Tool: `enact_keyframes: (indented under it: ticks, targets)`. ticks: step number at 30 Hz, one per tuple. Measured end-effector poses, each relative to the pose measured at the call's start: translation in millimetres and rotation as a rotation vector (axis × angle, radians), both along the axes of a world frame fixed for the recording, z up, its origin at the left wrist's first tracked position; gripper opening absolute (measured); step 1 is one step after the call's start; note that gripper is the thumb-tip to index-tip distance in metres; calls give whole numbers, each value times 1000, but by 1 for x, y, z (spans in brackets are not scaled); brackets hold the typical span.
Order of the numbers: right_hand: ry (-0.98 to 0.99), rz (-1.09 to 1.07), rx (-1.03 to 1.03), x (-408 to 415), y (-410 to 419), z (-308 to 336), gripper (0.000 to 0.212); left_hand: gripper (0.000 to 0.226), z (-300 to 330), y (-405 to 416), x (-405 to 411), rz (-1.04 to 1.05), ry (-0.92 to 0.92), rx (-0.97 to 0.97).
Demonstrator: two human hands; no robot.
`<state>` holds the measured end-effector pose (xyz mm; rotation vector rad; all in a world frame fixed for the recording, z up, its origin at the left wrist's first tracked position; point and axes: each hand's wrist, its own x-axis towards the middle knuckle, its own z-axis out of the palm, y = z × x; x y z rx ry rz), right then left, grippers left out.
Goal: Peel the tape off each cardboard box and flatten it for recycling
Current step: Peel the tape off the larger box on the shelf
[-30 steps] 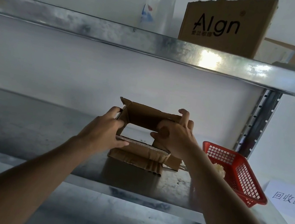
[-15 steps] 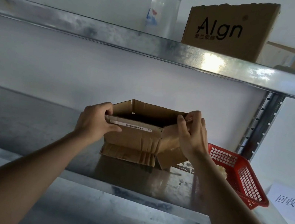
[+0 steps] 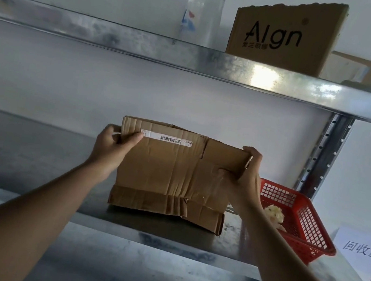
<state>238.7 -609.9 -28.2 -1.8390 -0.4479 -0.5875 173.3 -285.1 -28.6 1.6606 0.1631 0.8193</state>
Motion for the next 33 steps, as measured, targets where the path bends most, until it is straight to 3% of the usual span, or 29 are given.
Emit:
enact_keyframes:
  ticks: [4,10,16,20,23,26,28,29,33]
  targets:
    - [-26,-11,48,3,2,-3,87,40,-27,-2,5,-239,214,38]
    - [-43,-84,52,11,10,-7,83,27,-34,-4,14,-34,93,172]
    - [248,-1,-542,16,6,-38,100,56,-31,-4,22,170,108,255]
    - [199,-90,-595,16,9,-31,92,74,-23,-2,30,202,185,179]
    - [189,-148,-460,18,7,-17,93,106,-13,10,29,-61,321,66]
    - [183,-192,-390,21,5,-7,76,106,-15,14,26,-298,432,294]
    - [169,-201,-460,22,7,-6,45,89,-20,9,27,-286,459,458]
    - [184,-208,-516,23,9,-7,41,78,-23,6,28,-241,484,548]
    - [304,-221,-730,20,15,-27,63,62,-33,-6,27,-123,739,931]
